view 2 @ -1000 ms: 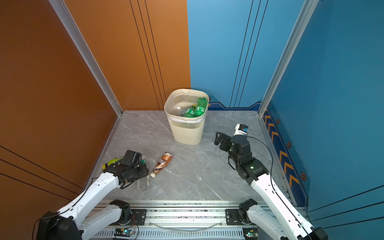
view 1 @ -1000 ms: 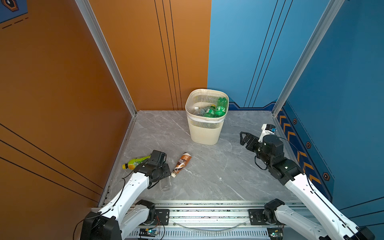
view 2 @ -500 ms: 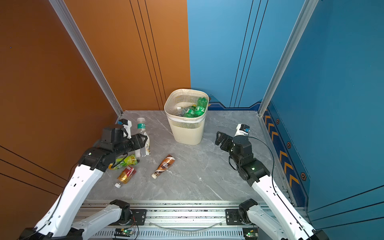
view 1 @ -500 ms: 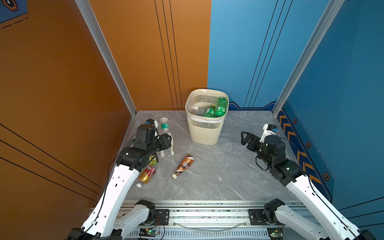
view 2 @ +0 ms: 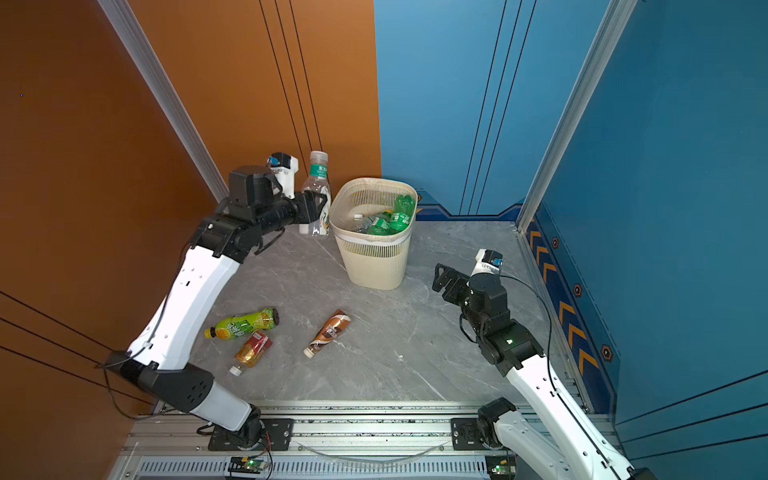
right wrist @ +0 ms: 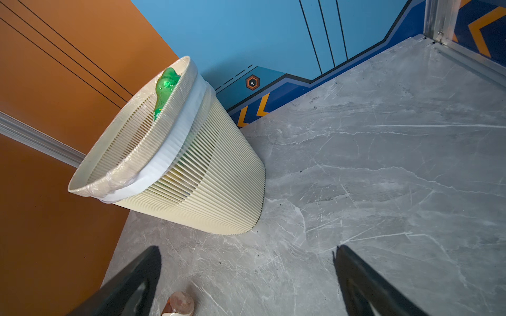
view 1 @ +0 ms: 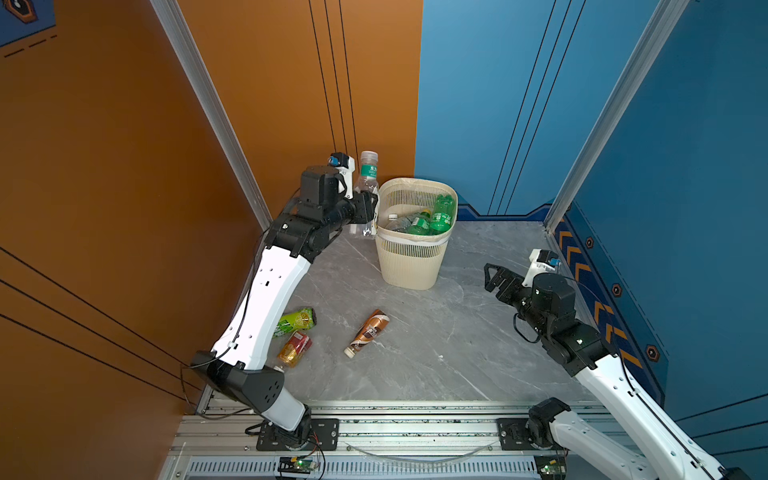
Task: Put the plastic bottles in the bin
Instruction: 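Lift the clear water bottle with the left gripper over the wastebasket and release it, then withdraw the left gripper to the pile while the right gripper reaches toward the Nescafe bottle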
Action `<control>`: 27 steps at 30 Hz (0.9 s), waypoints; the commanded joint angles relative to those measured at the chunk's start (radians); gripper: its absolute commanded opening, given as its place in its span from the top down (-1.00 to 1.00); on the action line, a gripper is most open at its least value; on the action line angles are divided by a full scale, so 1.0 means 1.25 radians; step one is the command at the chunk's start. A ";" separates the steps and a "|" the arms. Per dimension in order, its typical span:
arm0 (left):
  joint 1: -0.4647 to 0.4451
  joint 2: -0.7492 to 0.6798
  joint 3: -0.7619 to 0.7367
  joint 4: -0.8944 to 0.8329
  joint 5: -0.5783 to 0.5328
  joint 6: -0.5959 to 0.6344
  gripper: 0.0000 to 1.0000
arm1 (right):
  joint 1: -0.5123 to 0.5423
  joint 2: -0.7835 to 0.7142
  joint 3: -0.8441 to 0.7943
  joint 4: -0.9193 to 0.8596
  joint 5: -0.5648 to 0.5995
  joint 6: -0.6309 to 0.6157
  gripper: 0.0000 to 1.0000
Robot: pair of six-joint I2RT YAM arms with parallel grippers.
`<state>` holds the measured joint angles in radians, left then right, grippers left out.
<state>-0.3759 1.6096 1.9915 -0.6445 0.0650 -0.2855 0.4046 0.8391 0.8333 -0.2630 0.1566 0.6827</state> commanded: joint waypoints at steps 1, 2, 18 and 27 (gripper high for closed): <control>-0.014 0.064 0.103 0.008 0.027 0.044 -0.11 | -0.005 -0.008 -0.010 -0.028 -0.017 0.014 -0.99; -0.016 0.092 0.135 0.008 0.028 0.045 -0.11 | -0.006 -0.008 -0.009 -0.029 -0.019 0.015 -0.99; -0.007 0.394 0.437 -0.074 0.051 0.023 -0.99 | -0.024 -0.031 -0.001 -0.061 -0.026 0.009 -0.99; -0.001 0.228 0.331 -0.064 -0.014 0.030 -0.95 | -0.026 -0.013 0.001 -0.057 -0.040 0.020 -1.00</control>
<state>-0.3862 2.0308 2.4527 -0.7322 0.0948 -0.2539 0.3782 0.8116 0.8333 -0.3153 0.1299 0.6891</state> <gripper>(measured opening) 0.976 0.996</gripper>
